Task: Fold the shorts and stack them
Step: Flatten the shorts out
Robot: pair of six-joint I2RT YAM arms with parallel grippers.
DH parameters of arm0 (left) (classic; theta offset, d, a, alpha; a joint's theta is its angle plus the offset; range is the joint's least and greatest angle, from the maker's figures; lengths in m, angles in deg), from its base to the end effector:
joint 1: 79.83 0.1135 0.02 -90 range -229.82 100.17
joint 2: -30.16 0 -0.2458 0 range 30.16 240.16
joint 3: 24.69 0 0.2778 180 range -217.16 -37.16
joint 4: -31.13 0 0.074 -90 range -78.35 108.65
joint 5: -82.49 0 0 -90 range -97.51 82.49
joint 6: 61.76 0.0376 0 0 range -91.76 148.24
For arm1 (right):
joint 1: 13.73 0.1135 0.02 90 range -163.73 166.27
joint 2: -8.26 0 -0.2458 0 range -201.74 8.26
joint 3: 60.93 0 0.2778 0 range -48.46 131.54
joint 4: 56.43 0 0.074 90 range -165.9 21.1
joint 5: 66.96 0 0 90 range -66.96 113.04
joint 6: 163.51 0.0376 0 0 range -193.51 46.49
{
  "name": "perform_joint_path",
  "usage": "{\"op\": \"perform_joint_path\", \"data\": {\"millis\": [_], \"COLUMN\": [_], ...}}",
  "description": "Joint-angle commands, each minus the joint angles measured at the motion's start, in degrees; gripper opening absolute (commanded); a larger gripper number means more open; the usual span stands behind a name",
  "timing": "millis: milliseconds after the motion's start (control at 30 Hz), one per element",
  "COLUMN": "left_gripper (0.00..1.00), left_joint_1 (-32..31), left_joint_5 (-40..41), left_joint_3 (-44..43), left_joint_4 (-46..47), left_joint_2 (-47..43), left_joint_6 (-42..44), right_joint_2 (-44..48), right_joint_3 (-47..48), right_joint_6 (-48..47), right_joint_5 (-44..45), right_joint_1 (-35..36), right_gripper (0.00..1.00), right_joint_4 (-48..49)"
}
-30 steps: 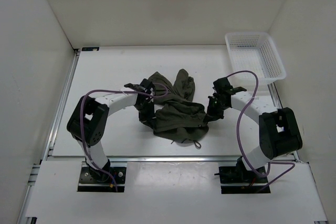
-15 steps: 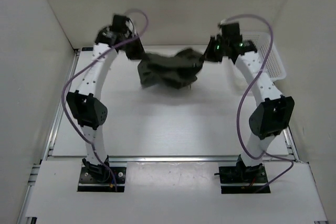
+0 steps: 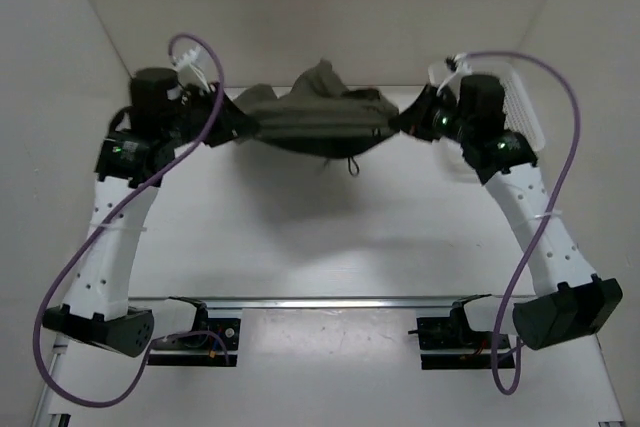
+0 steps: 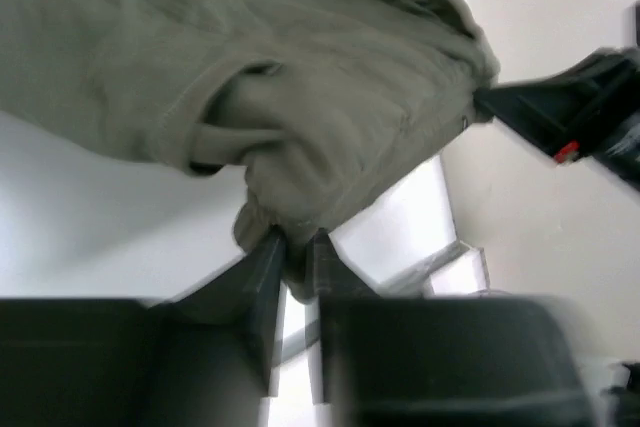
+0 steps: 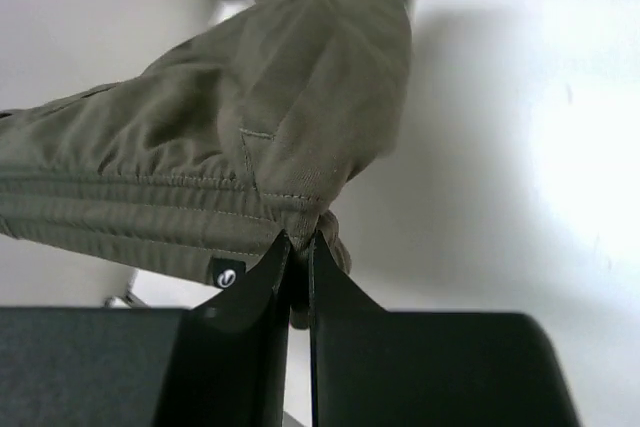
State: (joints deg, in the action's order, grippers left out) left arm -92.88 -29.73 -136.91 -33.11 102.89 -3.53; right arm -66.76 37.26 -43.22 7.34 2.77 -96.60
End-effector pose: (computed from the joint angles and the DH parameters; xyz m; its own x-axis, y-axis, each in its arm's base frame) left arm 0.2503 -0.0726 0.4793 -0.6329 -0.3536 -0.6887 0.2474 0.7506 -0.6127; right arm 0.3013 0.0999 0.4280 -0.5051 0.3568 -0.7858 -0.3089 0.7755 0.5507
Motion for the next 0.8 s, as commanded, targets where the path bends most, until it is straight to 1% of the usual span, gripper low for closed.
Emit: {"op": "perform_joint_path", "data": {"millis": [0,33,67,100,133,200,267,300,333,367,400,433,467,500,567,600,633,700,733,767], "left_gripper": [0.34,0.48,0.70,0.74,0.75,0.75,0.74,0.72,0.65,0.61,0.57,0.56,0.56,0.59,0.67,0.73,0.78,0.79,0.79,0.79], "left_joint_1": [-1.07,-1.61,-1.62,-2.31,-2.32,-2.32,-2.32,-2.32,-2.32,-2.32,-2.93,-2.94,-3.63,-4.77,-7.05,-7.59,-7.59,-7.59,-7.59,-6.38], "left_joint_5": [5.96,5.96,5.96,5.96,5.96,7.62,8.76,9.47,9.47,10.26,10.26,10.26,9.66,8.26,8.24,8.24,9.20,11.30,12.45,12.46], "left_joint_3": [15.59,22.59,25.19,27.04,29.15,29.86,30.49,31.44,32.15,34.07,35.22,36.28,38.20,39.00,40.32,40.33,40.33,38.32,37.35,36.47], "left_joint_4": [-1.50,-1.49,-0.97,-0.97,-0.97,-0.97,-0.97,-0.97,-0.97,-0.97,-0.97,-0.44,1.21,2.28,4.30,4.83,5.44,5.45,5.45,5.45], "left_joint_2": [1.90,1.89,2.85,3.55,4.34,4.88,4.88,4.36,4.35,3.83,3.82,3.82,3.82,4.61,6.10,8.37,9.79,13.99,15.32,16.47], "left_joint_6": [0.66,-0.04,-0.05,-0.05,-0.05,-0.57,-1.97,-1.98,-2.76,-3.90,-4.44,-4.96,-6.10,-6.81,-8.04,-8.05,-8.74,-8.14,-7.61,-7.08], "right_joint_2": [2.58,3.47,4.18,4.71,5.49,6.20,7.00,7.61,7.61,7.61,6.31,5.51,4.55,2.45,-0.72,-1.52,-2.14,-2.93,-3.46,-3.46], "right_joint_3": [-18.52,-22.39,-25.82,-30.99,-32.78,-34.73,-34.74,-33.43,-32.72,-32.10,-30.71,-30.00,-29.29,-27.55,-25.69,-24.81,-23.50,-22.79,-22.17,-22.17], "right_joint_6": [0.56,0.57,1.18,1.70,1.71,1.71,1.01,1.01,0.05,-0.66,-1.97,-2.68,-3.21,-4.34,-4.88,-5.49,-5.50,-4.98,-4.97,-4.97], "right_joint_5": [11.31,11.31,10.61,10.61,11.22,11.92,13.94,14.64,15.26,15.26,15.96,16.84,16.85,17.37,16.77,16.06,16.06,16.06,16.06,16.06], "right_joint_1": [-2.26,-1.56,-1.03,-0.50,0.03,0.03,0.03,0.55,0.56,0.56,1.17,1.17,1.87,2.40,3.19,4.76,5.65,8.99,10.30,13.97], "right_gripper": [0.22,0.36,0.45,0.57,0.58,0.56,0.51,0.46,0.43,0.40,0.37,0.32,0.32,0.31,0.31,0.34,0.41,0.49,0.59,0.66], "right_joint_4": [-2.27,-2.27,-2.27,-2.27,-4.01,-5.16,-6.56,-6.57,-7.36,-7.89,-7.89,-8.41,-8.94,-8.95,-9.56,-9.56,-9.56,-10.09,-10.09,-10.09]}}
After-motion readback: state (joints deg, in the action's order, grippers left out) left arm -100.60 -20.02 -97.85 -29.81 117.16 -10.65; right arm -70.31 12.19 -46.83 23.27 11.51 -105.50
